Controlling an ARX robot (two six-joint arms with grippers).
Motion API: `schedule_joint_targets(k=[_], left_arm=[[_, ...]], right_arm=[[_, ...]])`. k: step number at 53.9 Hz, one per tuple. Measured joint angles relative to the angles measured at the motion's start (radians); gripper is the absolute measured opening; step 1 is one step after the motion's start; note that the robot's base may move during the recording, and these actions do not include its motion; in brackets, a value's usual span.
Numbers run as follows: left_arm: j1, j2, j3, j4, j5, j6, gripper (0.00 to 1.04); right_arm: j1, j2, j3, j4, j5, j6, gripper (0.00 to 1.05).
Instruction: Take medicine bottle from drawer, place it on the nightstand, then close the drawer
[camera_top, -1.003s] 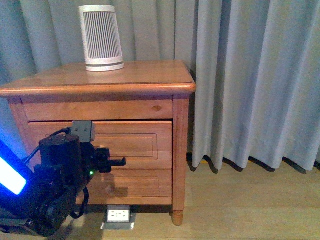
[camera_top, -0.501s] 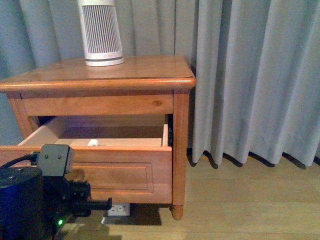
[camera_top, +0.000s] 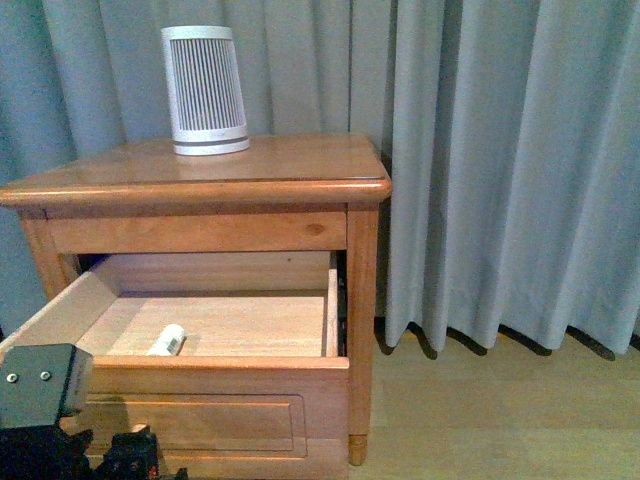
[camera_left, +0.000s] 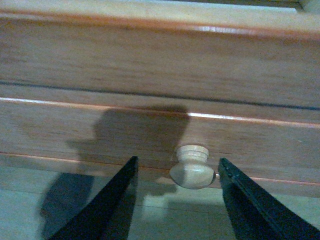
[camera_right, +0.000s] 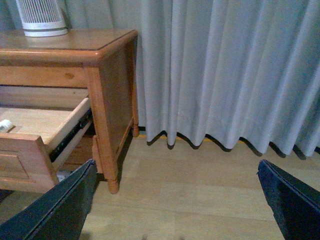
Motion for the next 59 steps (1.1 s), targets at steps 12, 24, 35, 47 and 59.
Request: schedule_joint_targets(k=[12, 24, 35, 47, 59], left_arm=[[0.013, -0.344, -0.126, -0.22, 0.032, 0.021, 0.99], [0.027, -0.859, -0.172, -0.569, 0.046, 0.102, 0.98], [0.06, -1.274, -0.253, -0.858, -0.055, 0.11, 0.98], [-0.066, -1.715, -0.341, -1.178, -0.234, 0.056, 0.98], [-0.203, -1.93, -0.425, -1.302, -0.33, -0.048, 0.98]], right_arm=[[0.0, 0.0, 0.0, 0.0, 0.0, 0.0, 0.98], [0.0, 0.0, 0.0, 0.0, 0.0, 0.0, 0.98], [0.0, 0.0, 0.0, 0.0, 0.0, 0.0, 0.98], [0.0, 0.0, 0.0, 0.0, 0.0, 0.0, 0.98], [0.0, 0.0, 0.0, 0.0, 0.0, 0.0, 0.98]])
